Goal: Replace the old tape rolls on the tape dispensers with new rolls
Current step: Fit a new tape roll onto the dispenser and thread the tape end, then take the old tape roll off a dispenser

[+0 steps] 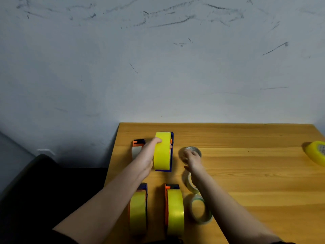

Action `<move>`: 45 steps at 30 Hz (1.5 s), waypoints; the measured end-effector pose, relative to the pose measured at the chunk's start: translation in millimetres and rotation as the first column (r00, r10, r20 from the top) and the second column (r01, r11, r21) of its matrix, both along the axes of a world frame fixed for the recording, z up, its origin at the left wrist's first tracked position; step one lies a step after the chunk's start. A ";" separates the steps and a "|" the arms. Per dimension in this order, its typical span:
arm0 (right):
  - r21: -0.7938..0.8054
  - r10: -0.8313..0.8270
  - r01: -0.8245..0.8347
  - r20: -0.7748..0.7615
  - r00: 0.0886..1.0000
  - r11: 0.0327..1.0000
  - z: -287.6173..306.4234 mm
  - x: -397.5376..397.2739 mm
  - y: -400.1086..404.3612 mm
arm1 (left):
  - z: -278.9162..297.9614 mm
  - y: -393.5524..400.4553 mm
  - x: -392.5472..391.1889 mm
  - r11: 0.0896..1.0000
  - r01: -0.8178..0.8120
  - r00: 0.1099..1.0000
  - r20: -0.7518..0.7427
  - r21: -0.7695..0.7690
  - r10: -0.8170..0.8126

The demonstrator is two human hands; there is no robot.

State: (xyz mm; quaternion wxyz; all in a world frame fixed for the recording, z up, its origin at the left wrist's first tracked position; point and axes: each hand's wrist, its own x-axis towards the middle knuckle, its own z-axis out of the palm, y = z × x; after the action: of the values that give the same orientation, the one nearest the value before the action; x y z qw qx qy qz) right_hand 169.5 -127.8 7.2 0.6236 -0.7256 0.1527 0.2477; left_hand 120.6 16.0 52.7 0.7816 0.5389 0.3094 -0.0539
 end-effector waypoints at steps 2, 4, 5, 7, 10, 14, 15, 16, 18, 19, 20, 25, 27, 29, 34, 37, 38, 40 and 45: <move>0.020 0.017 -0.019 0.104 0.994 1.000 8.3 1.1 1.6 | -7.5 -2.5 7.8 0.998 0.053 0.998 -0.025 0.021 -0.052; 0.021 0.129 -0.133 0.137 0.982 0.991 19.4 1.9 3.0 | -16.9 -6.3 15.4 0.995 0.092 0.994 -0.071 0.049 -0.088; 0.005 0.198 -0.201 0.138 0.970 0.980 23.5 2.5 4.1 | -22.5 -7.5 18.2 0.993 0.104 0.991 -0.096 0.055 -0.098; -0.045 0.307 -0.304 0.134 0.942 0.952 24.3 4.8 4.7 | -31.4 -10.8 22.0 0.991 0.126 0.983 -0.139 0.053 -0.117; -0.128 0.359 -0.344 0.128 0.924 0.930 14.0 9.9 3.3 | -43.7 -11.9 28.4 0.979 0.192 0.968 -0.181 0.069 -0.177; -0.112 0.326 -0.313 0.126 0.937 0.943 4.4 18.9 2.6 | -49.8 -9.7 41.7 0.937 0.301 0.942 -0.210 0.176 -0.263; -0.113 0.314 -0.301 0.130 0.940 0.947 3.7 20.6 3.9 | -51.1 -9.3 45.2 0.930 0.308 0.941 -0.207 0.202 -0.267; -0.114 0.303 -0.290 0.123 0.945 0.950 1.8 23.0 5.8 | -51.5 -8.9 48.2 0.924 0.309 0.942 -0.203 0.226 -0.266; -0.129 0.295 -0.281 0.106 0.950 0.951 -3.1 28.7 10.2 | -57.0 -7.9 53.3 0.918 0.289 0.949 -0.203 0.270 -0.240; -0.143 0.303 -0.288 0.099 0.948 0.947 -6.0 31.2 11.9 | -59.9 -7.6 54.6 0.920 0.276 0.953 -0.204 0.279 -0.224; -0.156 0.315 -0.298 0.097 0.944 0.942 -8.9 33.4 13.1 | -62.8 -7.4 55.4 0.921 0.267 0.954 -0.211 0.284 -0.211; -0.185 0.328 -0.309 0.085 0.941 0.933 -22.0 42.3 19.8 | -69.9 -7.5 60.1 0.923 0.247 0.958 -0.220 0.295 -0.186; -0.201 0.339 -0.317 0.085 0.937 0.927 -28.2 43.9 21.6 | -73.5 -6.4 61.1 0.922 0.240 0.957 -0.231 0.303 -0.174; -0.206 0.346 -0.325 0.074 0.935 0.923 -32.7 45.3 22.9 | -75.4 -5.9 60.9 0.924 0.232 0.956 -0.245 0.304 -0.160; -0.242 0.362 -0.341 0.050 0.931 0.908 -42.2 47.0 27.0 | -82.0 -3.5 60.7 0.925 0.227 0.951 -0.274 0.304 -0.144; -0.274 0.370 -0.346 0.040 0.928 0.898 -46.0 46.7 29.1 | -87.5 -4.2 61.6 0.928 0.231 0.945 -0.294 0.291 -0.143; -0.284 0.371 -0.346 0.040 0.928 0.894 -46.9 46.9 29.5 | -88.1 -4.9 61.9 0.932 0.227 0.945 -0.294 0.282 -0.141; -0.288 0.364 -0.339 0.037 0.930 0.896 -47.9 48.1 30.4 | -87.6 -5.9 62.9 0.938 0.218 0.947 -0.292 0.270 -0.136; -0.297 0.354 -0.341 -0.010 0.935 0.892 -46.7 52.4 34.5 | -86.0 -5.6 64.2 0.946 0.207 0.946 -0.297 0.251 -0.129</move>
State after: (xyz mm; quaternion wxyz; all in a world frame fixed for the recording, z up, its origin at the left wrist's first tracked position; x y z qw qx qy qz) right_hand 221.9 -93.4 -39.5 0.4575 -0.8311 0.0417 0.3134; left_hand 184.8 10.4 -33.3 0.6394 0.6553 0.3725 -0.1516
